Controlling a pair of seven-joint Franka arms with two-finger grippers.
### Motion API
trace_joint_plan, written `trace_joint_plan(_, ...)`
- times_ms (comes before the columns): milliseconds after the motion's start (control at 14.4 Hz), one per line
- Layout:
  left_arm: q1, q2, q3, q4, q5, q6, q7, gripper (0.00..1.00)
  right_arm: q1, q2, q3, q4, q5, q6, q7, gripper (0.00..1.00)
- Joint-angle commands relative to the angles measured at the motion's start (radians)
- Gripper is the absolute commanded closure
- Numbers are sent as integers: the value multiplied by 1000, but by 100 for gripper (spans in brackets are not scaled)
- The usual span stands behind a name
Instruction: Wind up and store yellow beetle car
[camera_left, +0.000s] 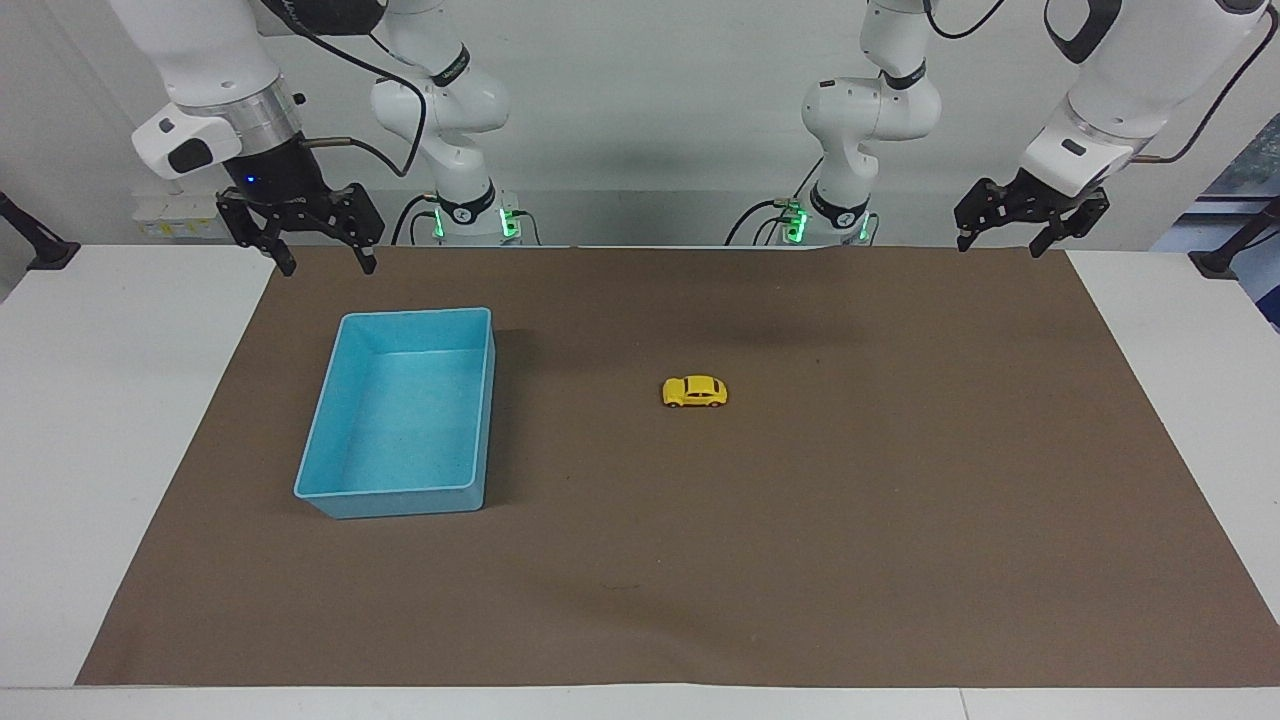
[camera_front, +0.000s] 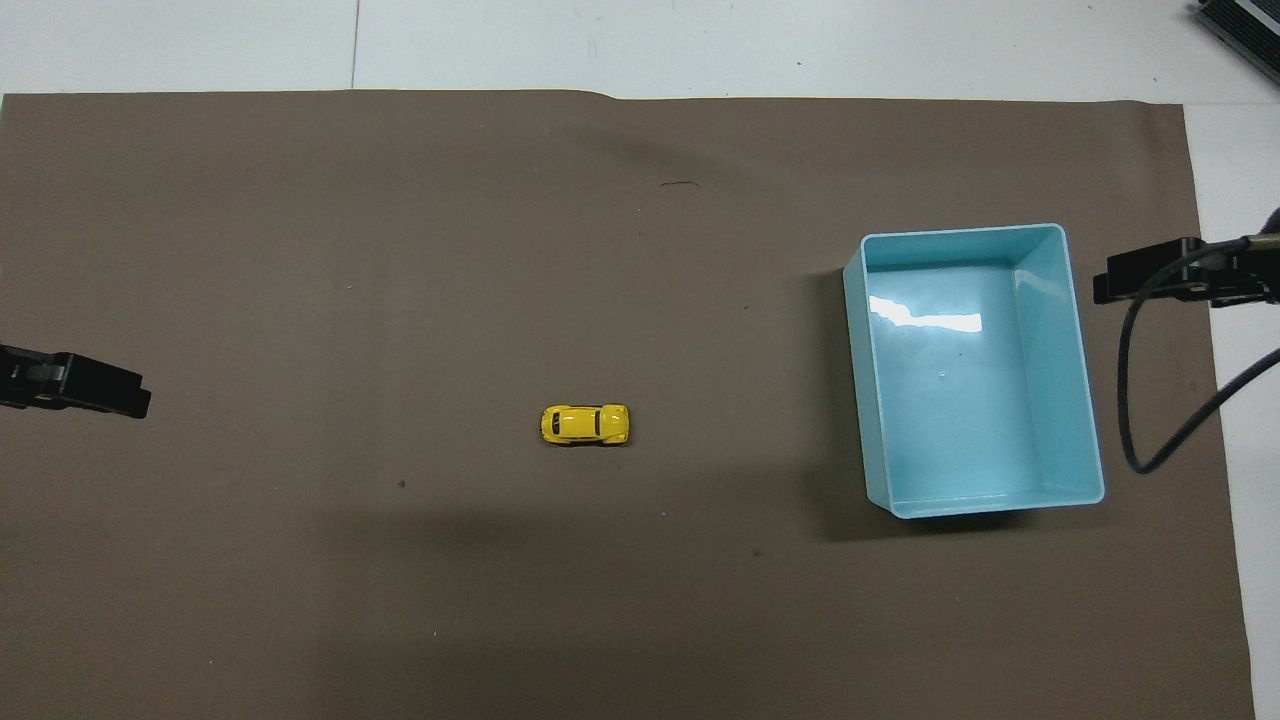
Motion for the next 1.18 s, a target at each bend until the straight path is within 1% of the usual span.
trace_joint_plan(0, 14, 3, -7, 14, 14, -19, 19, 0, -10, -19, 8, -19, 0, -8, -10, 0)
trace_joint_plan(763, 10, -1, -10, 31, 2, -1, 11, 0, -10, -19, 8, -19, 0, -8, -10, 0)
trace_joint_plan(902, 4, 6, -11, 32, 2, 28, 11, 0, -10, -19, 8, -19, 2, -8, -10, 0)
trace_joint_plan(1041, 2, 6, -15, 34, 4, 100, 11, 0, -10, -19, 8, -19, 2, -8, -10, 0)
trace_joint_plan(1110, -2, 5, -18, 32, 4, 111, 20, 0, -10, -19, 8, -19, 0, -8, -10, 0)
